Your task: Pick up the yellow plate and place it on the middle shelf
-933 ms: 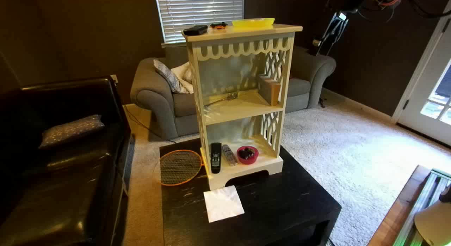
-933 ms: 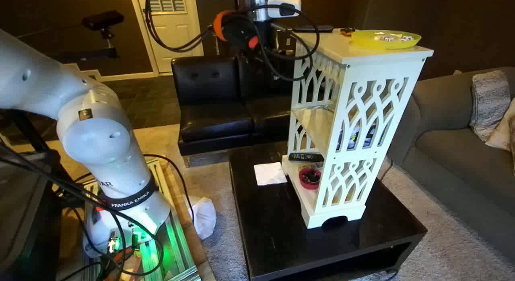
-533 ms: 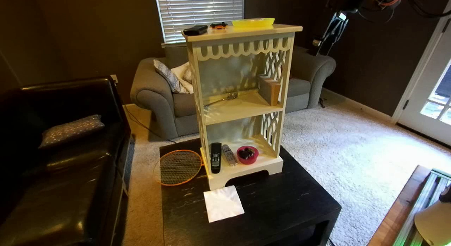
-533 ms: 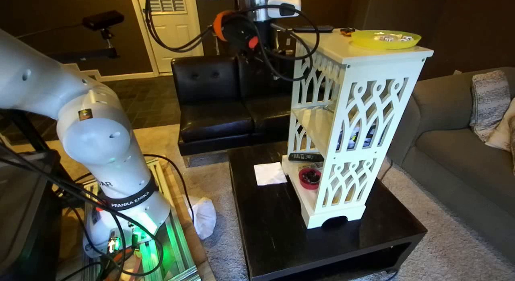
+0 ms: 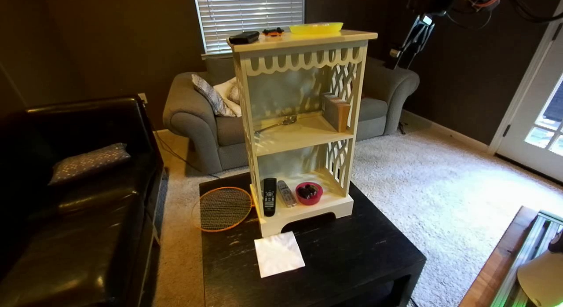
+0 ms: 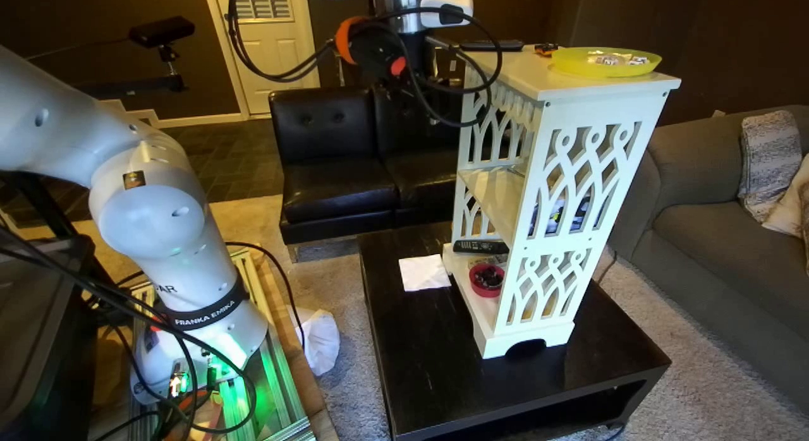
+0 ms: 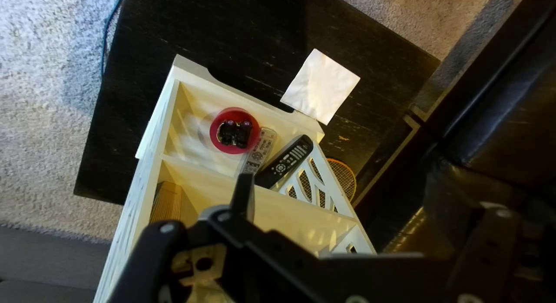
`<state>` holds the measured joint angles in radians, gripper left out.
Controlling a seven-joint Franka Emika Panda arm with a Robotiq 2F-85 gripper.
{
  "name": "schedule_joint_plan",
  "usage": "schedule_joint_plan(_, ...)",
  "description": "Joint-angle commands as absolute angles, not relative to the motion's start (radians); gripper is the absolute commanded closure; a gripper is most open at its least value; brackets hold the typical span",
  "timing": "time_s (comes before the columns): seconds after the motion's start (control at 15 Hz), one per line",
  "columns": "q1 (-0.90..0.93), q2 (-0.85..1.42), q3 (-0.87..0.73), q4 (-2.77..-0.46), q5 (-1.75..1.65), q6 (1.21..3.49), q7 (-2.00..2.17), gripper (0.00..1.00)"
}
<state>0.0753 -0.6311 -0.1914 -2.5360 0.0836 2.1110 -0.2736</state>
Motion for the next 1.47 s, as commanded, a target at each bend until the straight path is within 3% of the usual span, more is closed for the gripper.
schedule_joint_plan(0.0, 0.032, -0.597, -0.149, -2.482, 0.026, 2.114, -0.28, 0.0)
schedule_joint_plan(0.93, 0.028, -0.259, -0.108, -1.882, -0.256, 1.761, -0.587, 0.0)
schedule_joint_plan(1.4, 0.027, -0.063, -0.075, -1.629, -0.297, 1.785, -0.899, 0.0)
